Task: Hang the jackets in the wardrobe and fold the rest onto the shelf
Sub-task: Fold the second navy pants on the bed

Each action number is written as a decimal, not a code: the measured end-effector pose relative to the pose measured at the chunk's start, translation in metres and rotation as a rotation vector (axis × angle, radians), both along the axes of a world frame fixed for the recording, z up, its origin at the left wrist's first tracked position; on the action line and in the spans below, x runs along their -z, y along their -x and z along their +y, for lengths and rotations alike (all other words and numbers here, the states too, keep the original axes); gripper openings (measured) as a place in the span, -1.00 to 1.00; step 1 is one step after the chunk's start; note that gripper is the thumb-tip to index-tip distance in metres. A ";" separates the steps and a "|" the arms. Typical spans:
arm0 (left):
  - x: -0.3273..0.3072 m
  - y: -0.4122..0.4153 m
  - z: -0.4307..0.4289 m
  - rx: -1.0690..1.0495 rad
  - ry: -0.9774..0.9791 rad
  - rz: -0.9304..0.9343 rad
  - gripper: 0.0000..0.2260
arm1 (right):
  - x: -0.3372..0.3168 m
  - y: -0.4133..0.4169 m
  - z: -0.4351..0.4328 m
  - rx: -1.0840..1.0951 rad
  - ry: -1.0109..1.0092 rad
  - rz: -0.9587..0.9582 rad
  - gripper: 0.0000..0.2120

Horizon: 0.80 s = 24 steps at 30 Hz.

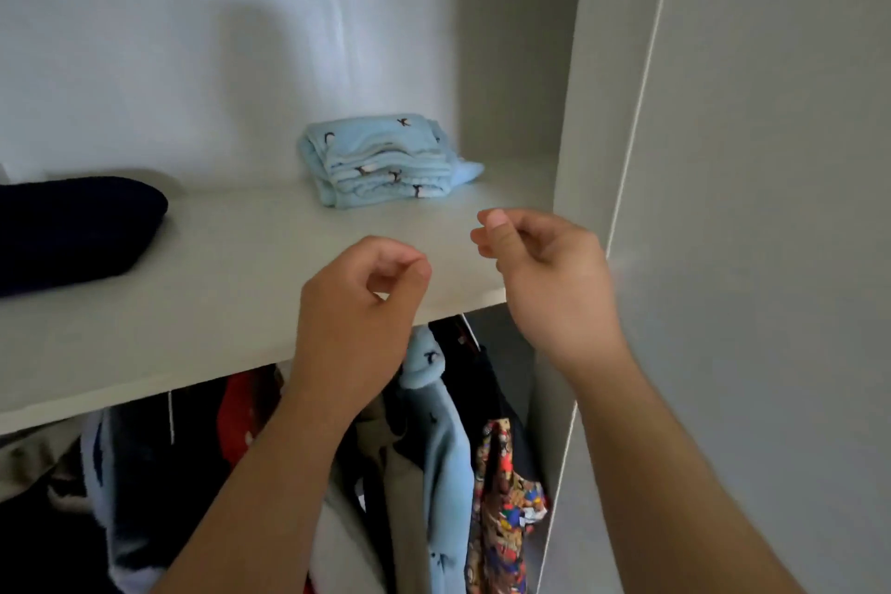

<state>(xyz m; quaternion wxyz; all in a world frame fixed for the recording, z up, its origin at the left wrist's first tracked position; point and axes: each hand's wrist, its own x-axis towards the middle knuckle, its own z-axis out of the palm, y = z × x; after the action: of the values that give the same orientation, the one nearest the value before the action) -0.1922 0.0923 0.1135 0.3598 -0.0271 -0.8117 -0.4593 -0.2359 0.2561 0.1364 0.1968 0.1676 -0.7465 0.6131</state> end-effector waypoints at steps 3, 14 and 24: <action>0.014 -0.013 0.012 0.153 -0.008 -0.055 -0.93 | 0.015 -0.042 0.017 0.099 -0.001 -0.034 -0.81; 0.099 -0.101 0.144 0.891 -0.070 -0.359 -0.93 | 0.080 -0.258 0.109 0.779 -0.052 -0.232 -0.80; 0.095 -0.319 0.337 1.605 0.202 -0.348 -0.95 | 0.112 -0.527 0.220 1.384 0.099 -0.318 -0.86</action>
<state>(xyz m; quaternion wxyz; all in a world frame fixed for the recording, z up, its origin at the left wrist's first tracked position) 0.1269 0.4291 0.0183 -0.2126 -0.5592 -0.6271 -0.4989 0.2909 0.4764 0.0246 0.4370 -0.4455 -0.6727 0.3976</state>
